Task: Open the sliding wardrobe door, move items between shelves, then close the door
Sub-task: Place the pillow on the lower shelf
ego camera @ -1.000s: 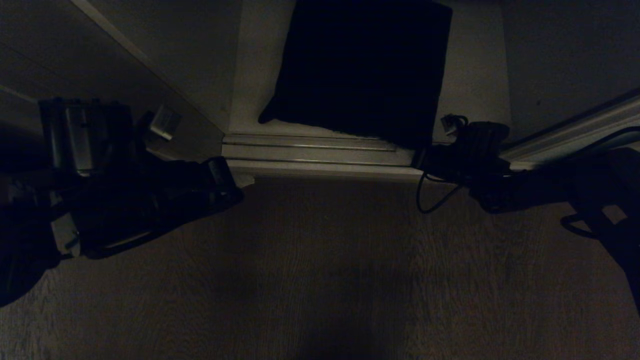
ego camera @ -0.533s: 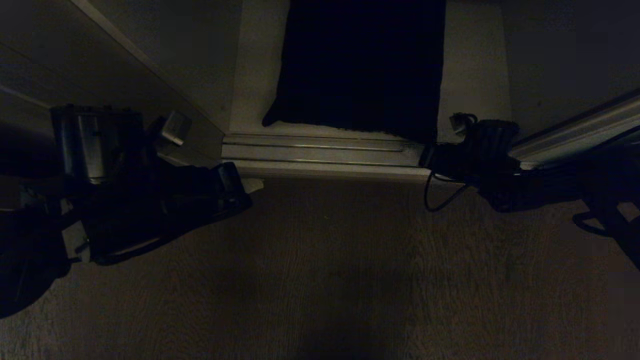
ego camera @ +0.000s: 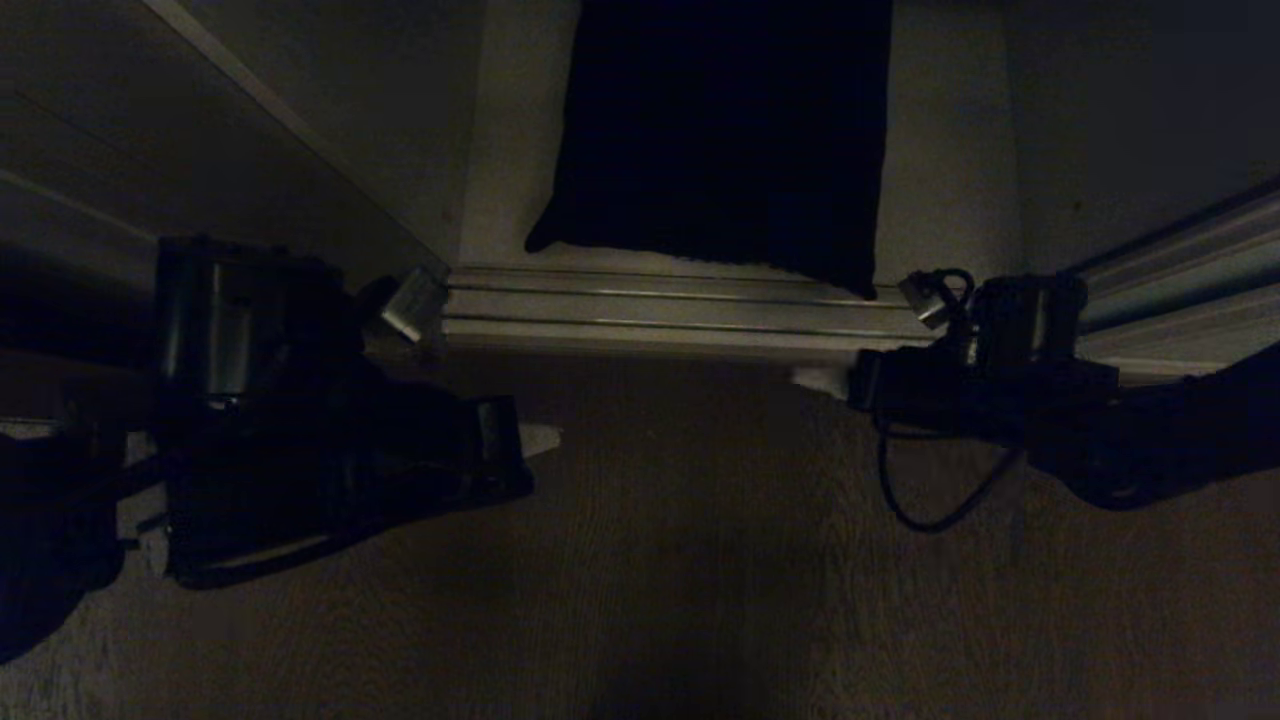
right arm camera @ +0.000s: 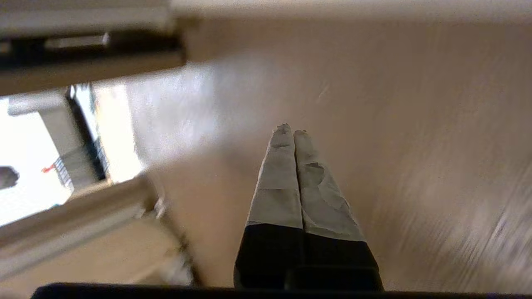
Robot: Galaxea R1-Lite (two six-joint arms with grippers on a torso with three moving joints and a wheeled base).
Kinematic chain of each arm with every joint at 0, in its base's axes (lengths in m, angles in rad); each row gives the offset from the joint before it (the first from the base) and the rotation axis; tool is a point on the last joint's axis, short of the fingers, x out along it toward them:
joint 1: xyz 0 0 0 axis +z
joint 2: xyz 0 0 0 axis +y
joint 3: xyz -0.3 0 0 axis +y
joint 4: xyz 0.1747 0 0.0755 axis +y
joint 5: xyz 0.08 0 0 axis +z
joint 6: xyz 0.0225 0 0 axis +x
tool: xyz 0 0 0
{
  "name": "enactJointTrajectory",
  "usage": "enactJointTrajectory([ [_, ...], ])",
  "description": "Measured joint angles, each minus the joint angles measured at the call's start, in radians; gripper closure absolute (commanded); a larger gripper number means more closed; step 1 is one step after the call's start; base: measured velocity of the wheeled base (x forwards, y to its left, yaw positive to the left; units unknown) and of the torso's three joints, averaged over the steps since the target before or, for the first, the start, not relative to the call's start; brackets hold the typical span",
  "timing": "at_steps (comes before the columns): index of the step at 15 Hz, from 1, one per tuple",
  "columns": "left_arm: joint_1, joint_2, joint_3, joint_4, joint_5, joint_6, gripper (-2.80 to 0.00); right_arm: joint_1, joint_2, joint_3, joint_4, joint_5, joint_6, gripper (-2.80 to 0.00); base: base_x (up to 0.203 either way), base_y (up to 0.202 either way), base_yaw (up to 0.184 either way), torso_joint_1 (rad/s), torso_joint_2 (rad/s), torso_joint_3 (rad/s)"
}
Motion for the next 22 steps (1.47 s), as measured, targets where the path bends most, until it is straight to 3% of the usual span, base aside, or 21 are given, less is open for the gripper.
enactJointTrajectory([
  [4, -0.134, -0.083, 0.005, 0.122, 0.130, 0.007, 0.00, 0.063, -0.208, 0.271, 0.001, -0.002, 0.000, 0.00, 0.000, 0.000, 0.000, 0.000, 0.00, 0.000],
  [6, -0.192, -0.146, 0.004, 0.231, 0.160, 0.012, 0.00, 0.095, -0.306, 0.393, 0.005, -0.015, 0.000, 0.00, 0.000, 0.000, 0.000, 0.000, 0.00, 0.000],
  [11, -0.228, -0.328, -0.025, 0.512, 0.209, 0.020, 0.00, 0.213, -0.569, 0.561, 0.119, -0.185, 0.000, 0.00, 0.000, 0.000, 0.000, 0.000, 0.00, 0.000],
  [13, -0.226, -0.400, -0.028, 0.576, 0.304, 0.021, 0.00, 0.257, -0.706, 0.588, 0.232, -0.216, -0.001, 0.00, 0.000, 0.000, 0.000, 0.000, 0.00, 0.000],
  [16, -0.183, -0.494, 0.022, 0.601, 0.439, 0.034, 0.00, 0.273, -0.929, 0.593, 0.458, -0.233, -0.003, 0.00, 0.000, 0.000, 0.000, 0.000, 0.00, 0.000],
  [22, 0.043, -0.691, 0.142, 0.602, 0.457, 0.094, 0.00, 0.130, -1.329, 0.603, 0.828, -0.279, -0.016, 0.00, 0.000, 0.000, 0.000, 0.000, 0.00, 0.000],
])
